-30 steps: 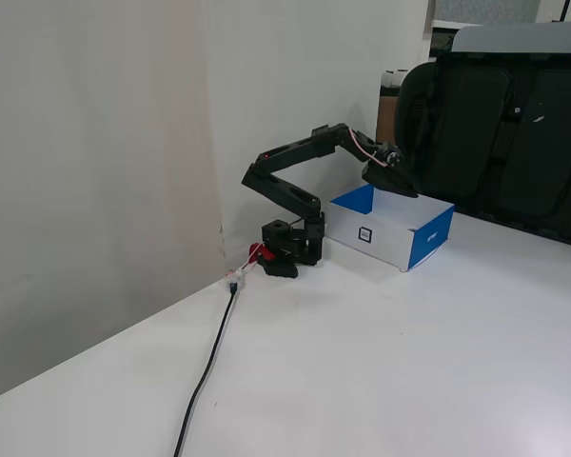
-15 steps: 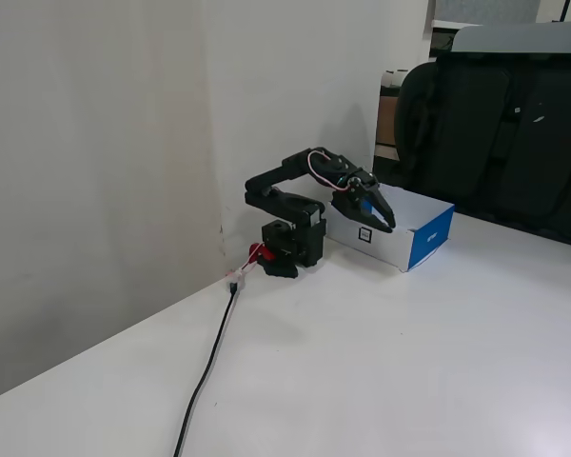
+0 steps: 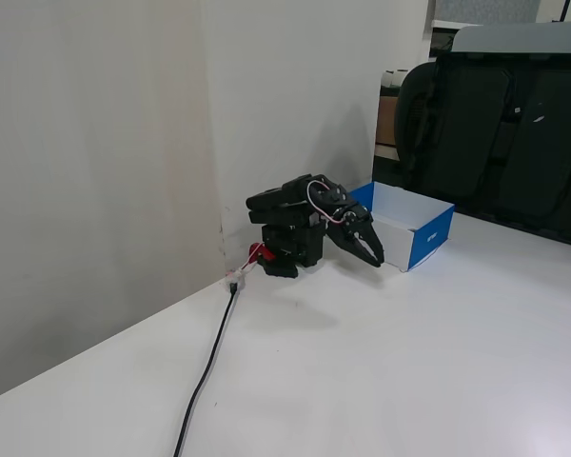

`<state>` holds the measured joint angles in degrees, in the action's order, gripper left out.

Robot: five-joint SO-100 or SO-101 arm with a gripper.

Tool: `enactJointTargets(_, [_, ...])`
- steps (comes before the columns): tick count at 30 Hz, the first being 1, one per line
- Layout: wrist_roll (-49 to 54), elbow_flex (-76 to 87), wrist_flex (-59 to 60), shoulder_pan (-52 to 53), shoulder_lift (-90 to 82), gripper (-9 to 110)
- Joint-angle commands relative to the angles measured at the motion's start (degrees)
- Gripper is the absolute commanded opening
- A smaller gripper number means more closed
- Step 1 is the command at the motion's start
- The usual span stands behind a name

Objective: Pick the gray block and keep it in the box.

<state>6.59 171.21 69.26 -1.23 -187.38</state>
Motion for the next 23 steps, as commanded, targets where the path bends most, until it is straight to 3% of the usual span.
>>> enactJointTargets(1, [0.44, 1.76, -2.9, 1.41, -8.96, 0])
enactJointTargets(6, [0.62, 2.2, -3.25, 2.64, -9.05, 0])
enactJointTargets(9, [0.35, 2.29, -3.16, 3.16, -9.05, 9])
enactJointTargets(23, [0.35, 2.29, -3.16, 3.16, -9.05, 2])
